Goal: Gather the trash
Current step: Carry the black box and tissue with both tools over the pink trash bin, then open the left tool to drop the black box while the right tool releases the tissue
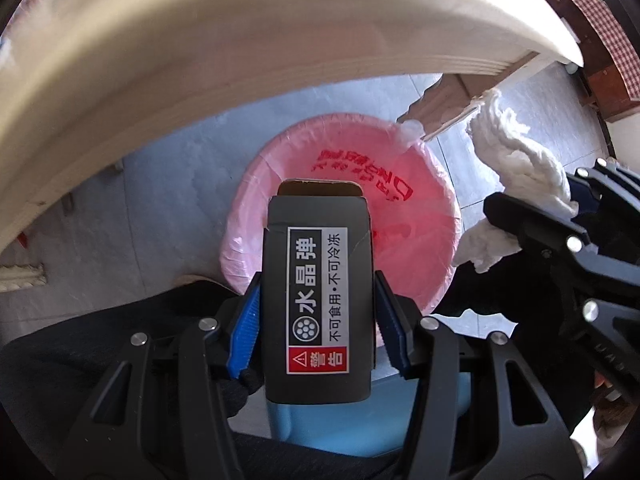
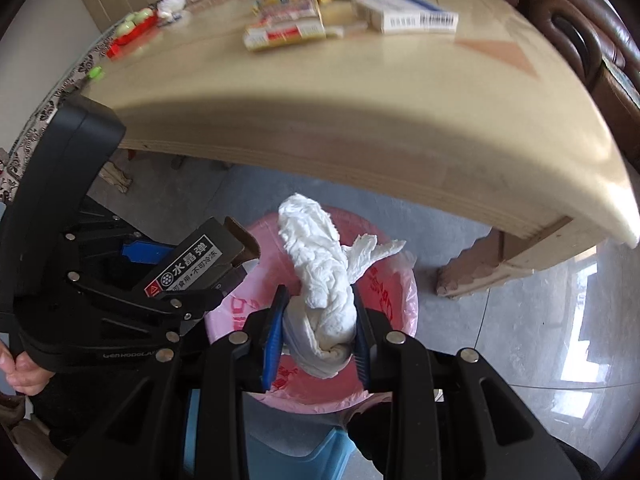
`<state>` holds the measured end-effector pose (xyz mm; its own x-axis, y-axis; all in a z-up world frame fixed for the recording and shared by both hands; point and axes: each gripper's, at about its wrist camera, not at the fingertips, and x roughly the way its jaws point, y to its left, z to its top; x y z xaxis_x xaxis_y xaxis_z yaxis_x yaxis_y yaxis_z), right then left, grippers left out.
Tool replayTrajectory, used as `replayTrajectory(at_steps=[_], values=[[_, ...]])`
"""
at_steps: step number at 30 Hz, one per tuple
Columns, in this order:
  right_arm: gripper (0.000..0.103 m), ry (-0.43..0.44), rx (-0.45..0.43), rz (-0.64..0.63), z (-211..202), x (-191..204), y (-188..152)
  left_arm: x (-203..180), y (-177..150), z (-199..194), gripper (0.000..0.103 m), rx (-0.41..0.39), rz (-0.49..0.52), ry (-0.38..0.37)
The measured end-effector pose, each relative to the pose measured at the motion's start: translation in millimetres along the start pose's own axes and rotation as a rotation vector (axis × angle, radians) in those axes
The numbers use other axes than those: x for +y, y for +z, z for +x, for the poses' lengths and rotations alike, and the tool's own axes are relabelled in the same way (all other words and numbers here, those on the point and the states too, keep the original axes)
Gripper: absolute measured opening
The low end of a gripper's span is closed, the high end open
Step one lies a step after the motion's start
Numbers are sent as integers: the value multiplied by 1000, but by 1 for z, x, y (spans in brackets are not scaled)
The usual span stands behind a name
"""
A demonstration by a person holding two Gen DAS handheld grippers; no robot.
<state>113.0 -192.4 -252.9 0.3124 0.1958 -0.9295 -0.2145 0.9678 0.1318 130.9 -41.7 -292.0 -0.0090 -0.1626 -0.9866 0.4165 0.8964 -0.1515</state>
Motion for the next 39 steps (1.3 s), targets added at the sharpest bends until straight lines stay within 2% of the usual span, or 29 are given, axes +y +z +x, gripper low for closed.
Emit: replayTrajectory(at_steps=[12,23,27,31,39], values=[[29,19,164,39,79,-22,-18,10,13,75,52,146,-72,-52],[29,58,286,76,126,-28,-29,19,21,123,52,259,-106,-70],[29,64,327,83,142,-31,-34,21,25,138,52,284,-109,-51],[29,66,350,81,152,-34,-36,23,29,150,52,312,-134,-91],[30,60,357,74,160,-31,-32,25,32,150,52,309,-141,-101]])
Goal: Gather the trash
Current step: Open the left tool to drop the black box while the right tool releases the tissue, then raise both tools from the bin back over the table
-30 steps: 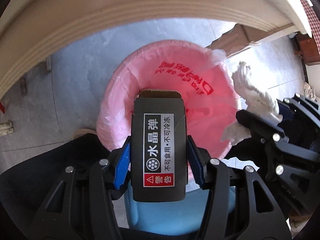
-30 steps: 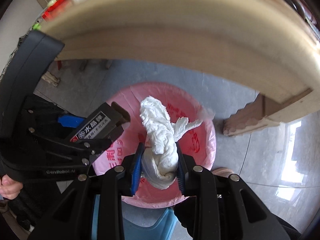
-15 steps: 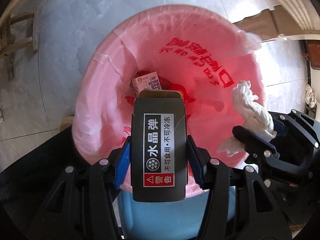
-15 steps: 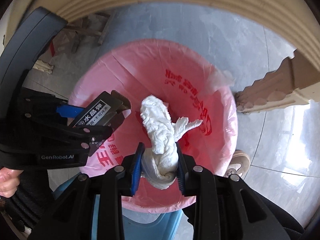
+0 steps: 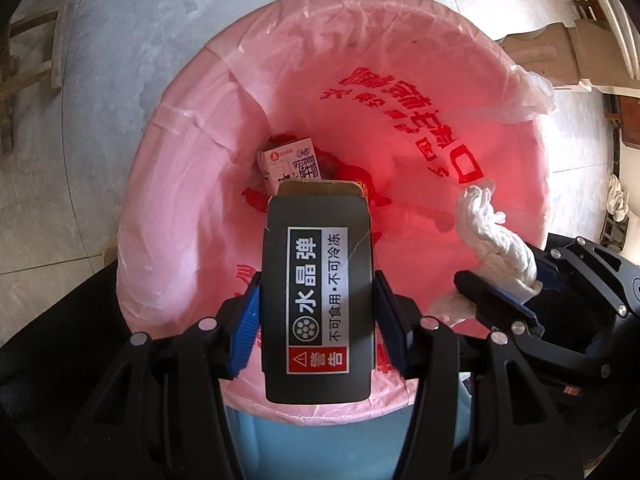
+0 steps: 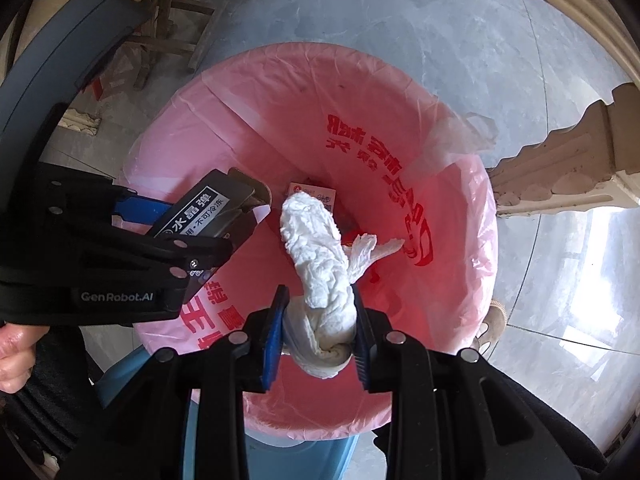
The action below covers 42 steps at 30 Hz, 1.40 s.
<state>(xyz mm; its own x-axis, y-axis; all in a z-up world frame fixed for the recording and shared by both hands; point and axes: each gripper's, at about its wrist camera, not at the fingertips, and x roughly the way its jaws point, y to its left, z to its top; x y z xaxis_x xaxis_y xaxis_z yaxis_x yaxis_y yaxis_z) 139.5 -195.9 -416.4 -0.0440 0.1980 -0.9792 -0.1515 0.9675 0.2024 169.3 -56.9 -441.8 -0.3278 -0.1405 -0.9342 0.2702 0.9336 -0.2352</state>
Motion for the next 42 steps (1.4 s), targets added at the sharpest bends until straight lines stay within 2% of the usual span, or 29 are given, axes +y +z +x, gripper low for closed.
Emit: replayTrajectory(at_steps=[5,7,8,17,21,27,29,30,32,35,39,42], values=[[40,9,-7,9,0,1,1,4,3,1,65,15,-10,-2],[54,3,-9,15,-1,-1,1,3,3,-1,72,7,-3,3],[56,-5,-17,16,-2,-1,1,3,2,-2,73,1,0,2],[57,-8,-25,14,-5,-3,2,0,0,-6,77,-40,20,26],[60,-3,-45,14,-12,-3,1,-1,-2,-12,78,-58,17,42],[64,-15,-92,1,-33,0,-3,-6,-17,-37,78,-130,44,104],[65,-17,-119,-15,-51,4,-9,-8,-33,-56,78,-184,64,165],[68,-15,-133,-20,-59,5,-12,-8,-40,-65,78,-204,78,185],[77,1,-174,-30,-83,10,-20,-11,-61,-89,78,-247,119,200],[80,11,-223,-49,-116,18,-26,-14,-88,-132,78,-306,196,251],[87,12,-322,-113,-183,31,-31,-10,-112,-205,85,-409,259,265],[91,24,-369,-222,-233,42,-27,2,-113,-257,88,-443,185,235]])
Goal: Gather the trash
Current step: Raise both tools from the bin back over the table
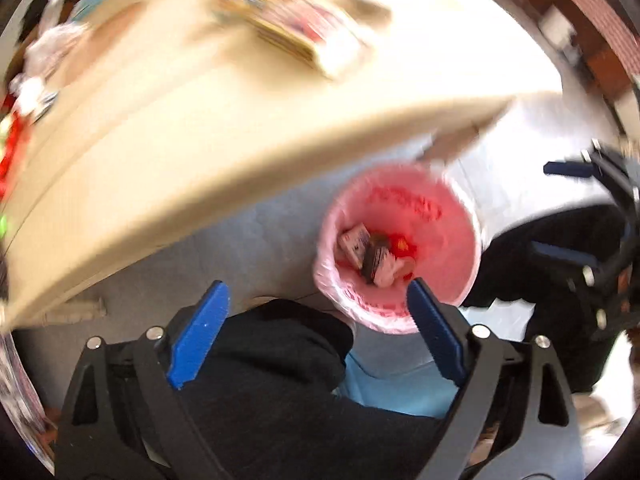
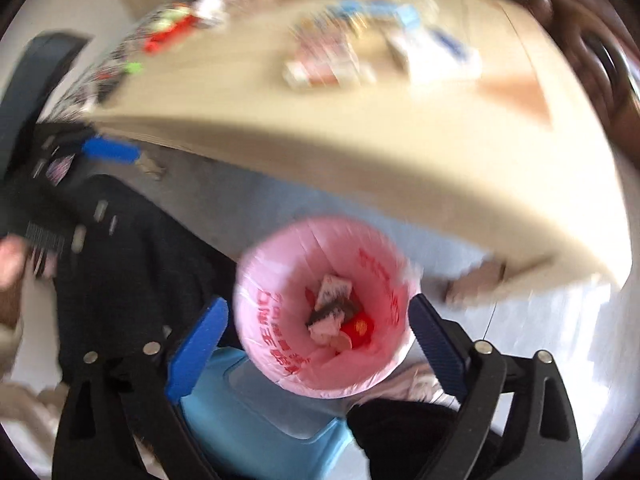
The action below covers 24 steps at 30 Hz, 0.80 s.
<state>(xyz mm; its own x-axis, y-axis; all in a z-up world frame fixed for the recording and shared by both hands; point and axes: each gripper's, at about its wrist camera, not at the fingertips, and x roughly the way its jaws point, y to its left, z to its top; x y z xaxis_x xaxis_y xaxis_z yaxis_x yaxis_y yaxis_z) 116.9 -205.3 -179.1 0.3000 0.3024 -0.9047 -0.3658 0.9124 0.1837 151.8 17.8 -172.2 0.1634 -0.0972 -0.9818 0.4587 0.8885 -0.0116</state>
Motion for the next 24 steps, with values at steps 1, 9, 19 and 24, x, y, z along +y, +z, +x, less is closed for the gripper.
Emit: replayTrajectory(at_steps=[1,9,19,24], values=[[91,6,-11,-37,-16,1,10,10,8,-15,88,-3,-40,-18],[96,48,-98,-307,-122,-4,94,32,71,-121,94,-82,-198,8],[96,51,16,-604,-137,-29,173,-4,134,-123,94,-22,-244,99],[96,54,121,-750,-115,-42,190,-12,167,-99,94,30,-275,109]])
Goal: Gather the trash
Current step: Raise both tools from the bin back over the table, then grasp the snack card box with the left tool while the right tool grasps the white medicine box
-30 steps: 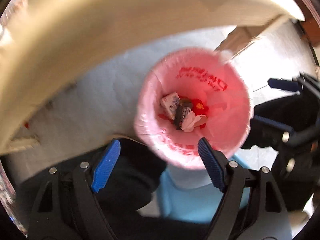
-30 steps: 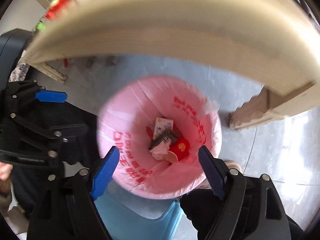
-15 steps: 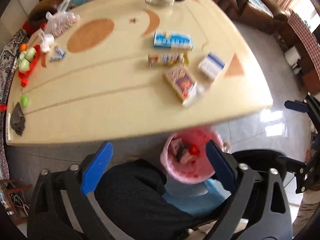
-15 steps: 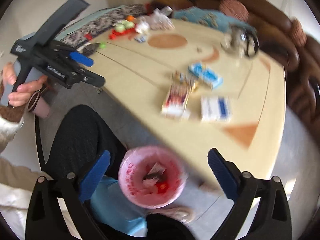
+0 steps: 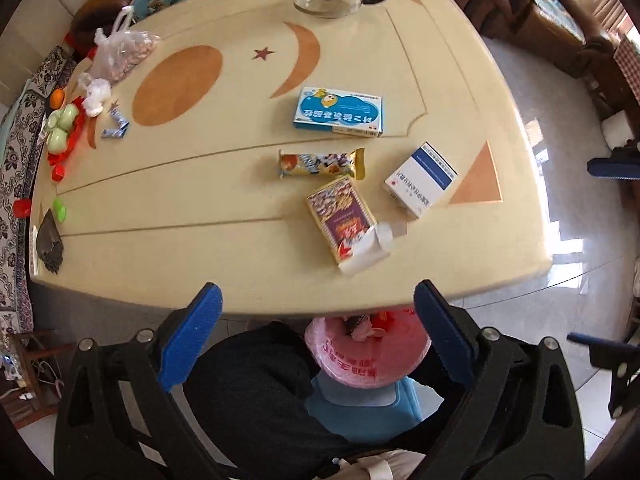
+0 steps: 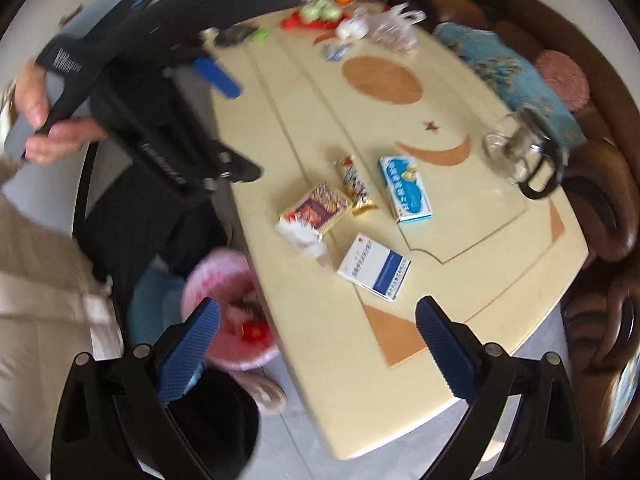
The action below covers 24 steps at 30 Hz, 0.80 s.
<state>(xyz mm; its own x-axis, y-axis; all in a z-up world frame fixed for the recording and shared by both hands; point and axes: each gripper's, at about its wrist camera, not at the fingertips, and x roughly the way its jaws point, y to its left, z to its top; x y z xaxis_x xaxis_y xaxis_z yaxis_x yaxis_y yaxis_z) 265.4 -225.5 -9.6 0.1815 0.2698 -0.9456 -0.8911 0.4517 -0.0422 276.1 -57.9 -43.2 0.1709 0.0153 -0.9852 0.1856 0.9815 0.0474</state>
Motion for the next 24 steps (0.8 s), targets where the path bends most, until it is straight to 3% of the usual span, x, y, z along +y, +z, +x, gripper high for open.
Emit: replayTrajectory(at_steps=[10,14,18,24], values=[[96,88,38,-177,43,-29,13,-22,43,60,94,92,-45,19],[96,88,97,-234,66,-31,12,-24,52,88,94,153,-58,14],[96,107,141,-292,83,-32,11,-25,60,97,94,151,-63,16],[96,135,130,-346,106,-37,16,-22,68,121,94,184,-101,8]])
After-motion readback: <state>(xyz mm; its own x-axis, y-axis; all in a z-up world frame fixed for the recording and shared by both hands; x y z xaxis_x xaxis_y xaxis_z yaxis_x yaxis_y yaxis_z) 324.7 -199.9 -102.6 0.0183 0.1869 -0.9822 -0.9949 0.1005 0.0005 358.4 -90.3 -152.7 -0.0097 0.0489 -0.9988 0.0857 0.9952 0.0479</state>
